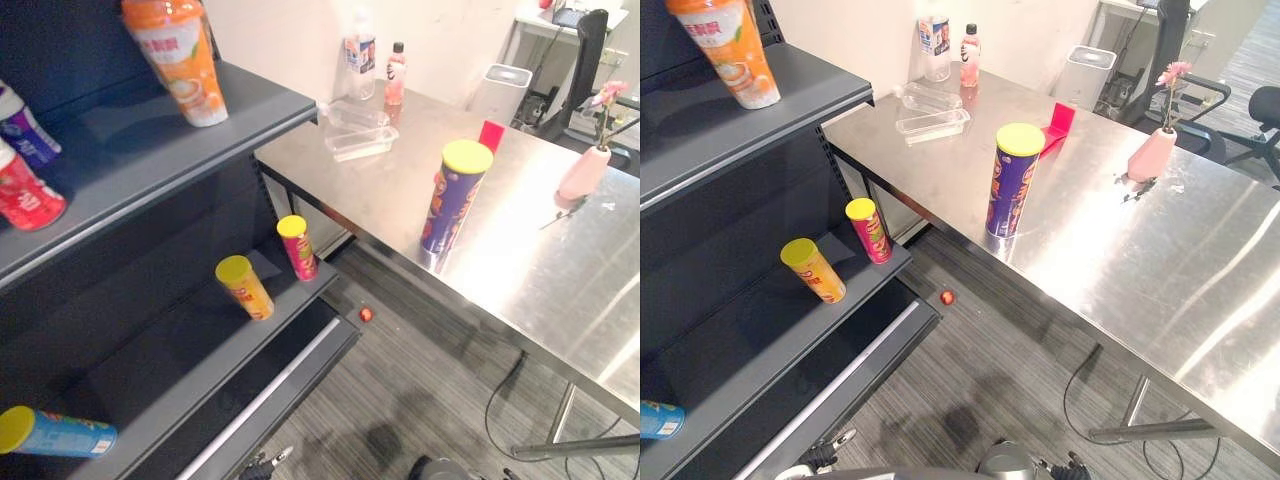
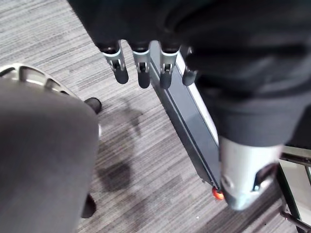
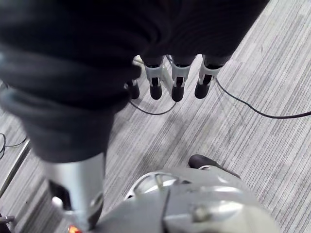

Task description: Put the gum and the chips on the shelf.

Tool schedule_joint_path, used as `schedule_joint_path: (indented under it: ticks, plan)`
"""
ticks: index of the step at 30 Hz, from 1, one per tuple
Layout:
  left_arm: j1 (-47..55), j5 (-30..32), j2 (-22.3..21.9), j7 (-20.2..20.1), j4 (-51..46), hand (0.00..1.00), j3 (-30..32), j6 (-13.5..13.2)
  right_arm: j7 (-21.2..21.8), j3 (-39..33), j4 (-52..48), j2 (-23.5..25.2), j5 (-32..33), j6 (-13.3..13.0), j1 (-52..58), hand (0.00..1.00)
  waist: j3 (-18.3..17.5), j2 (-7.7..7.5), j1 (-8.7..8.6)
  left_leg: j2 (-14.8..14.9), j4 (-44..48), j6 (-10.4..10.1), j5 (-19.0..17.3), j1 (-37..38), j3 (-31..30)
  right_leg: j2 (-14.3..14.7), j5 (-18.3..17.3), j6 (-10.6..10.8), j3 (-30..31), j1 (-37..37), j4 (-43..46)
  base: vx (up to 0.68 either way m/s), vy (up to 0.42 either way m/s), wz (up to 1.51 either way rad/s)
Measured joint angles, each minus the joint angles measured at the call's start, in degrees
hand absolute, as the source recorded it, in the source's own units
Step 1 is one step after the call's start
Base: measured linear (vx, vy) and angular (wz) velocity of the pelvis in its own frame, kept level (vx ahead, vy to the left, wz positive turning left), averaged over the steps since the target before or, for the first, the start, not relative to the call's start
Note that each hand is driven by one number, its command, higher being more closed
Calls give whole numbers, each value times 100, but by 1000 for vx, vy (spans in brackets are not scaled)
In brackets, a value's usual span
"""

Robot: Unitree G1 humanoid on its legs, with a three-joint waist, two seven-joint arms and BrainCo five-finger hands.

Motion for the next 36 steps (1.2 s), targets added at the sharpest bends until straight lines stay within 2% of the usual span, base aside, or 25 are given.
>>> schedule_joint_path:
  ticks: [6, 8, 9, 10, 11, 12, 13, 14, 16, 17, 18, 19, 20, 21, 22, 25, 29, 36]
  plan:
    - [-18, 13, 60, 15, -28, 0, 30, 42, 30, 170, -20, 158, 0, 114, -17, 0, -118, -237, 2, 178, 237, -81, 56, 43, 213, 202, 2, 0, 231, 15, -254, -1, -52, -22]
    - [-35, 23, 50, 14, -29, 0, 53, 44, 38, 237, -25, 165, 1, 126, -15, 0, -127, -254, 3, 342, 772, -81, 56, 10, 204, 181, 0, -2, 366, 21, -284, 22, -52, -38]
    - [-59, 16, 43, 15, -46, 0, 52, 46, 36, 287, -39, 156, 4, 169, -14, 0, -146, -279, 1, 540, 1313, -78, 55, -62, 126, 171, -6, -12, 470, 22, -308, 8, -54, -45]
    - [-77, 11, 36, 15, -33, 0, 47, 59, 36, 290, -54, 154, 6, 212, -14, 0, -151, -277, -3, 673, 1662, -76, 55, -118, -12, 173, -8, -14, 536, 30, -335, -3, -105, -56]
    - [-112, -14, -4, 11, -46, 0, 61, 55, 28, 316, -76, 137, 14, 269, -14, 0, -154, -282, 5, 983, 2500, -6, 83, -356, -476, 196, -21, -36, 745, 35, -352, -13, -56, -73]
    - [-137, -90, -39, 27, -92, 0, 65, 26, 18, 359, -79, 86, 18, 291, -42, 0, -130, -247, 43, 1020, 2933, 117, -92, -681, -1193, 136, -47, -57, 1000, -1, -397, -12, -25, -94]
    - [-143, -164, -93, 17, -135, 0, 49, 35, 5, 383, -65, -12, 20, 304, -121, 0, -56, -183, 47, 786, 2807, 81, -438, -804, -1795, 110, -32, -35, 1242, -6, -436, -12, 80, -93]
    - [-141, -180, -135, 16, -140, 0, 51, 32, 2, 384, -6, -63, 44, 331, -171, 0, -23, -125, 44, 623, 2678, 71, -595, -849, -2140, 89, -34, -38, 1406, -11, -442, -8, 103, -107]
    - [-133, -218, -180, 66, -145, 0, 69, 1, 8, 448, 38, -87, 128, 338, -220, 0, -22, -59, 145, -47, 1961, 104, -830, -899, -3148, 37, -19, -5, 2131, -87, -459, -45, 128, -145]
    - [-128, -219, -183, 68, -145, 0, 70, -7, 19, 484, 41, -104, 126, 332, -222, 0, -24, -54, 172, -159, 1752, 100, -825, -909, -3404, 64, -8, 23, 2314, -120, -463, -116, 174, -155]
    - [-122, -222, -196, 68, -145, 0, 66, -7, 32, 559, 34, -161, 121, 327, -221, 0, -46, 28, 180, -291, 1266, 42, -768, -935, -3936, 204, 12, 124, 2626, -194, -488, -100, 189, -153]
    - [-99, -269, -260, 51, -143, 0, 73, -1, 41, 573, 60, -283, 107, 321, -233, 0, -56, 190, 189, -249, 911, 122, -771, -1024, -4400, 451, 144, 246, 2865, -224, -649, -106, 224, -149]
    - [-94, -353, -297, 77, -130, 0, 116, -10, 34, 602, 117, -278, 109, 335, -235, 0, -115, 211, 204, -272, 916, 73, -853, -984, -4304, 454, 267, 325, 2990, -196, -779, 23, 172, -104]
    - [-105, -375, -286, 125, -143, 0, 99, -6, 28, 621, 123, -247, 112, 316, -153, 0, -204, 185, 129, -351, 837, 60, -875, -1015, -4204, 438, 357, 393, 2997, -168, -881, 118, 150, -57]
    - [-108, -366, -281, 134, -157, 0, 116, -24, 26, 663, 162, -256, 112, 321, -138, 0, -197, 105, 142, -425, 825, 76, -839, -996, -4136, 409, 361, 396, 3013, -192, -864, 155, 145, -39]
    - [-79, -366, -235, 182, -95, 0, 91, -41, -7, 683, 322, -288, 128, 319, -119, 0, -232, 61, 144, -719, 1048, 166, -749, -1052, -4620, 226, 437, 512, 3184, -181, -951, 116, 115, -23]
    - [-140, -336, -183, 181, 89, 0, -79, -126, -127, 599, 438, -271, 300, 307, -187, 0, -296, 156, 155, -744, 1009, 168, -749, -1061, -4683, 227, 505, 521, 3160, -142, -1134, 61, 19, 1]
    - [-143, -162, -186, 121, 226, 0, -301, -198, -320, 282, 656, -223, 751, 272, -176, 0, -340, 170, 147, -648, 587, 222, -718, -674, -4804, 390, 519, 474, 3107, 96, -1253, -15, -51, 0]
